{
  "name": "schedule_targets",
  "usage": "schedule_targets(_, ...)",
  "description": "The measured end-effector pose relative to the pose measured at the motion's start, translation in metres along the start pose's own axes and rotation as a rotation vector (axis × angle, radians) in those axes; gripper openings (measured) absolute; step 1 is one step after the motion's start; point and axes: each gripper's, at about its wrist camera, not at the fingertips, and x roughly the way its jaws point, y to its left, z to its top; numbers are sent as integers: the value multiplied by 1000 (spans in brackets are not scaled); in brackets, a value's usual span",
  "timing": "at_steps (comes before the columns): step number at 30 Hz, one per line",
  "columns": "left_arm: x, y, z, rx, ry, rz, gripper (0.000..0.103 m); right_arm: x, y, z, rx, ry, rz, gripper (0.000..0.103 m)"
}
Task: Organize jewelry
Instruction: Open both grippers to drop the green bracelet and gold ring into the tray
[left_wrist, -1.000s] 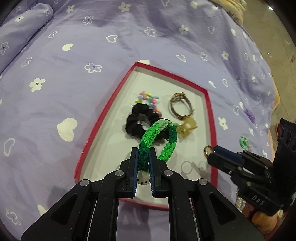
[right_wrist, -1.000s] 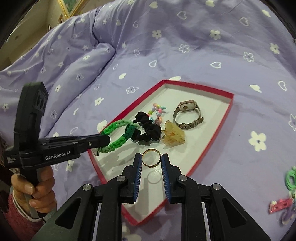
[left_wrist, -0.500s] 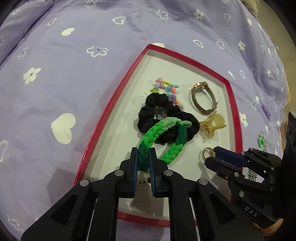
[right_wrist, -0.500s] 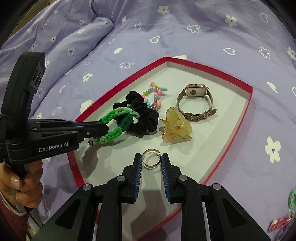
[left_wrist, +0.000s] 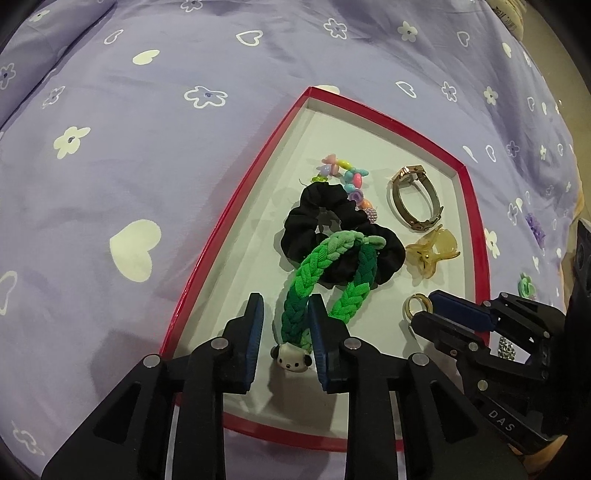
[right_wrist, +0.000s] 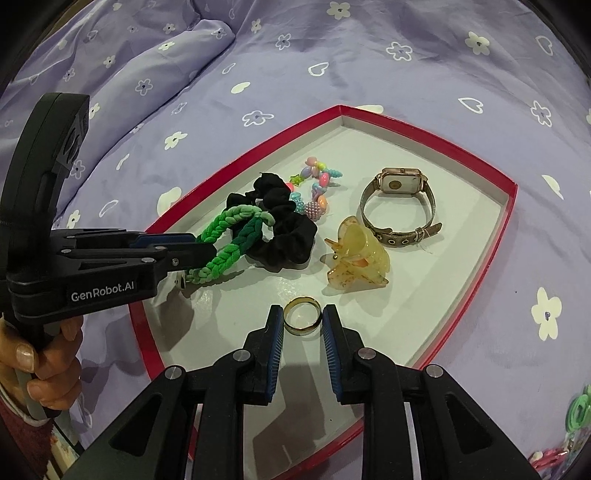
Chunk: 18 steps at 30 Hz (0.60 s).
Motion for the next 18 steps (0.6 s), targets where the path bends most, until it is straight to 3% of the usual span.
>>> schedule_targets(5,-11,-2,-2,-3,-28,-2,34,-5,-1,-3,21,-17,21,31)
schedule_targets(18,-43,-24,-12,14,-83,-39,34,-80,-26,-35,148,-183,39,31)
